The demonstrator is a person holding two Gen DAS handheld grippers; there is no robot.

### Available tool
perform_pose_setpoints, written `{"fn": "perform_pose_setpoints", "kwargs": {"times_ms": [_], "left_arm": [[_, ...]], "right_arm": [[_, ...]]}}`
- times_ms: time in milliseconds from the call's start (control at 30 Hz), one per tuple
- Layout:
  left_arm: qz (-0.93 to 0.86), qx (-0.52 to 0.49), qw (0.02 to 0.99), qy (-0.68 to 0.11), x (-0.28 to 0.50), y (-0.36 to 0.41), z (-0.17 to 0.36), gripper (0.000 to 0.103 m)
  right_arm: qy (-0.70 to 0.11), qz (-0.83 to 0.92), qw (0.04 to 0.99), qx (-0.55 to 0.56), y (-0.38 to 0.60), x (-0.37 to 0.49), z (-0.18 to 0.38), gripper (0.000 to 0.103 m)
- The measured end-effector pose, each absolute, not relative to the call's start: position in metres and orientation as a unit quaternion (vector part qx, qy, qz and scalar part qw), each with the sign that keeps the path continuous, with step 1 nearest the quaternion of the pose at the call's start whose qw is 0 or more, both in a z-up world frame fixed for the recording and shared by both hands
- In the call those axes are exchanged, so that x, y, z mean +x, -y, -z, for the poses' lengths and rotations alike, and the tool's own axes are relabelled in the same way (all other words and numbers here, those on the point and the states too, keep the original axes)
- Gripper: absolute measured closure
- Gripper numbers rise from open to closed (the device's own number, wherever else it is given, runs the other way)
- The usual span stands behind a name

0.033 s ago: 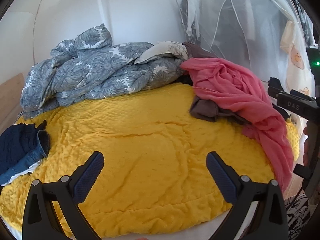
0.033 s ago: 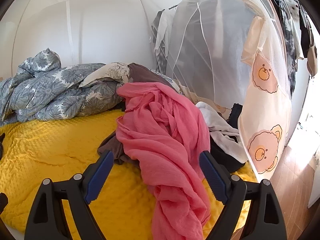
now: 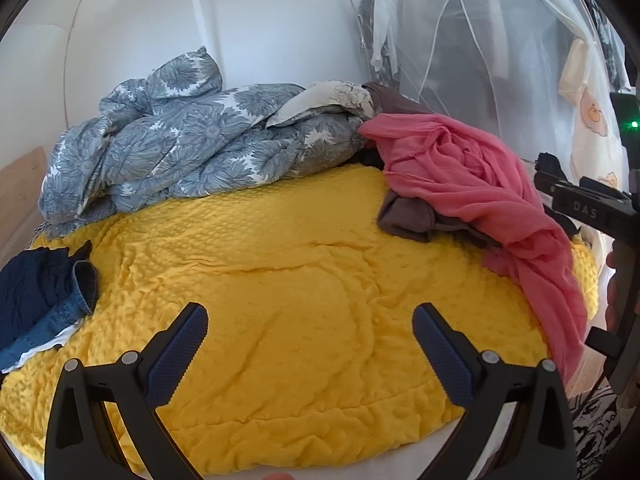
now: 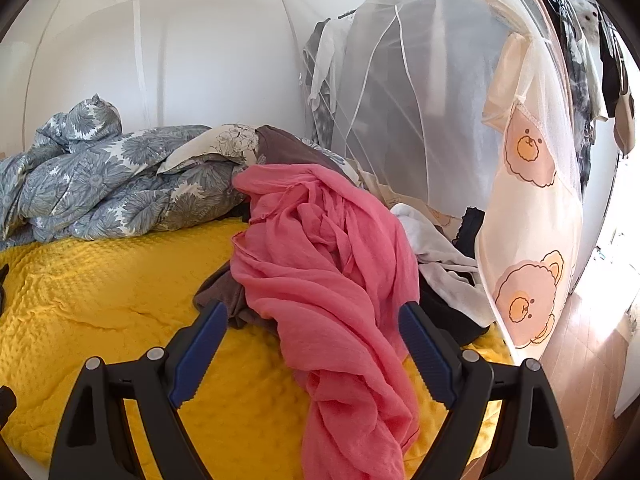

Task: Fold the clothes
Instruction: 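Move the right tool toward the pink shirt in the clothes pile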

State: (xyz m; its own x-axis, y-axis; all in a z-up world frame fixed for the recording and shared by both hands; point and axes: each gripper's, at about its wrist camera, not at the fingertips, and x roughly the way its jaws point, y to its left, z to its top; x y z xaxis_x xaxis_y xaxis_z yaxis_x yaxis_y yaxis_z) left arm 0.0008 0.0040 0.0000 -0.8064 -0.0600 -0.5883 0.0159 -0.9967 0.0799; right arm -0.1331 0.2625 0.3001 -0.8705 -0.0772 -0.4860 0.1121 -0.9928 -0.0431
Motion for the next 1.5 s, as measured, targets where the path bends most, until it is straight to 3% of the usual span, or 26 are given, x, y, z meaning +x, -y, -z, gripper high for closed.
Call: {"fn": "perform_pose_setpoints", "kwargs": {"times_ms": [367,833,1500], "left_arm": [[0.944,0.328,0.016,0.019,-0.005,-0.004,0.006,0.0],[0.941,0.337,0.033,0.014,-0.008,0.001,0.009,0.0],[0.947,0.314,0.068,0.027,-0.002,-0.001,0.003,0.0]], "right_arm": [[-0.183,0.94,0.07,0.281,-0.23,-0.167,-0.282,0.014],[-0.192,0.92,0.059,0.338,-0.242,-0.219,-0.244,0.014],[-0.158,0.932,0.064,0.321,-0.24,-0.197,-0.257,0.014]]}}
